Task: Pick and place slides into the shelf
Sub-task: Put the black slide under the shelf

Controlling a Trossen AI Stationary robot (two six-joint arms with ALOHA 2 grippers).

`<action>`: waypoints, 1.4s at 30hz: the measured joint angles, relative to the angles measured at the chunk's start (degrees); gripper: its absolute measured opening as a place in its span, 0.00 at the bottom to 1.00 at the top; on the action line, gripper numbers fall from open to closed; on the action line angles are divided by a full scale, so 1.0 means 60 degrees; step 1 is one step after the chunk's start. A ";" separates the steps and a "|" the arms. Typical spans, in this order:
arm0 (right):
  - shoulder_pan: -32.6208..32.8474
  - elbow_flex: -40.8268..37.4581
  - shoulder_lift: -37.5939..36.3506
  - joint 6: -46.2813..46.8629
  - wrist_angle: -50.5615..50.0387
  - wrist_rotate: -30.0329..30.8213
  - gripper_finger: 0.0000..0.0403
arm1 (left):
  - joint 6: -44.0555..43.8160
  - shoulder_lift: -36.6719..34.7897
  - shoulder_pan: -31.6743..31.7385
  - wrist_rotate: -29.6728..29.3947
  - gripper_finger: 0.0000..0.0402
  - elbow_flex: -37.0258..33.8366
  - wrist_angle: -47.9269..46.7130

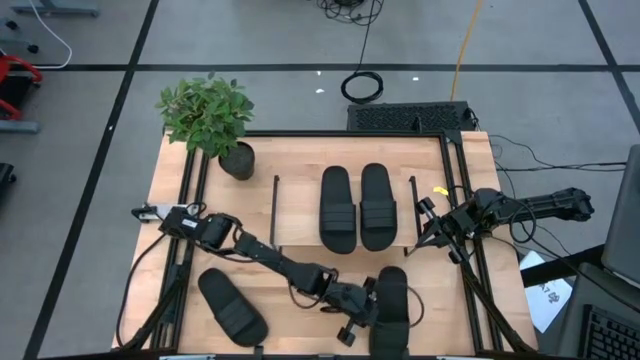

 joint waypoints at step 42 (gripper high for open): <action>0.0000 -0.0007 0.0117 -0.0008 0.0078 0.0002 0.00 | -0.1894 -0.1199 -0.0524 0.4364 0.00 0.0004 -0.0591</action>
